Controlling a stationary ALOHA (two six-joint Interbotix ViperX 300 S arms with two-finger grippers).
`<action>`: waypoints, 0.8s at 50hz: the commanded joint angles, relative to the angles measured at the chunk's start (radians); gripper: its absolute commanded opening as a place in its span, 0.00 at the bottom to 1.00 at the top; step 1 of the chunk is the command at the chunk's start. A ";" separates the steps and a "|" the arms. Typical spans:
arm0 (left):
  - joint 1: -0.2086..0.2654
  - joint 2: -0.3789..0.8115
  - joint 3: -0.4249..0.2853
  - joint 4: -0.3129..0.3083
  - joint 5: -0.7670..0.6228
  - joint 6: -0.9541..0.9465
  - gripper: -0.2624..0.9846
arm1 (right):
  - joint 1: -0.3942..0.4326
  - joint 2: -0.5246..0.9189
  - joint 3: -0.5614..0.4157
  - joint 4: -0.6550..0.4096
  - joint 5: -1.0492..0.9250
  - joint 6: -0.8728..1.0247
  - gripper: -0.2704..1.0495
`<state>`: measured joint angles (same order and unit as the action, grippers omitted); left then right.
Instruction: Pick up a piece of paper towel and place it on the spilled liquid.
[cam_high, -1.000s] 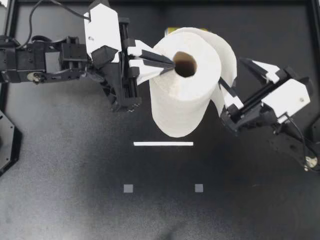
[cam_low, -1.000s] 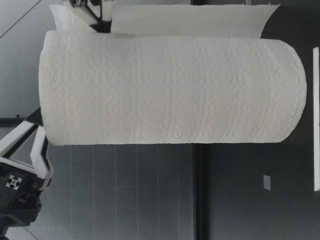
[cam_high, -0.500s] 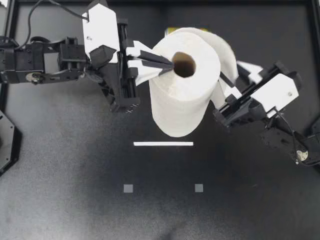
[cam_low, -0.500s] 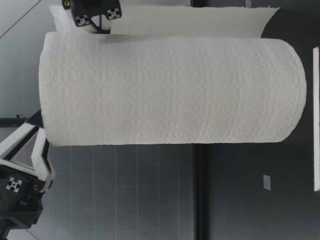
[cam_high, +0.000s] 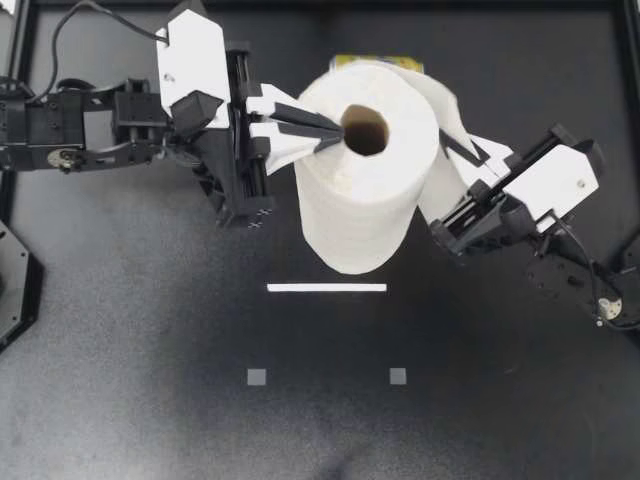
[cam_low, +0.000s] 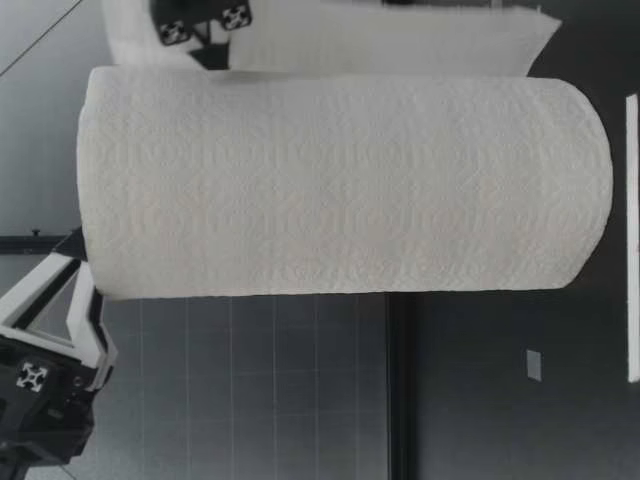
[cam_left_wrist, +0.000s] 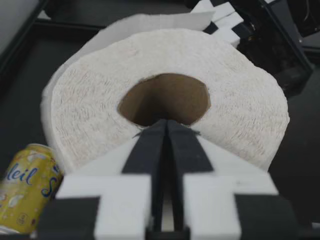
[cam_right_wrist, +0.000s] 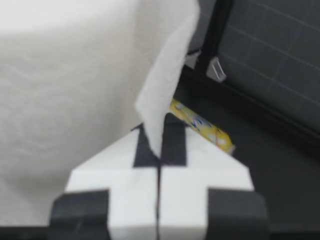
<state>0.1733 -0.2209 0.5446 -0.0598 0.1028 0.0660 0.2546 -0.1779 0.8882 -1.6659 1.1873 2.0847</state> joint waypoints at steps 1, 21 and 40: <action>0.003 0.011 0.028 -0.009 0.015 -0.002 0.30 | 0.002 -0.028 0.000 0.014 0.003 -0.002 0.14; 0.003 0.015 0.063 -0.029 0.015 -0.002 0.30 | 0.020 -0.032 0.078 0.150 0.005 0.012 0.14; 0.003 0.009 0.080 -0.041 0.015 0.000 0.30 | 0.002 -0.029 0.227 0.281 0.051 0.046 0.14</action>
<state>0.1733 -0.2286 0.5752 -0.0997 0.0966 0.0660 0.2715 -0.2010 1.0999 -1.3959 1.2257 2.1154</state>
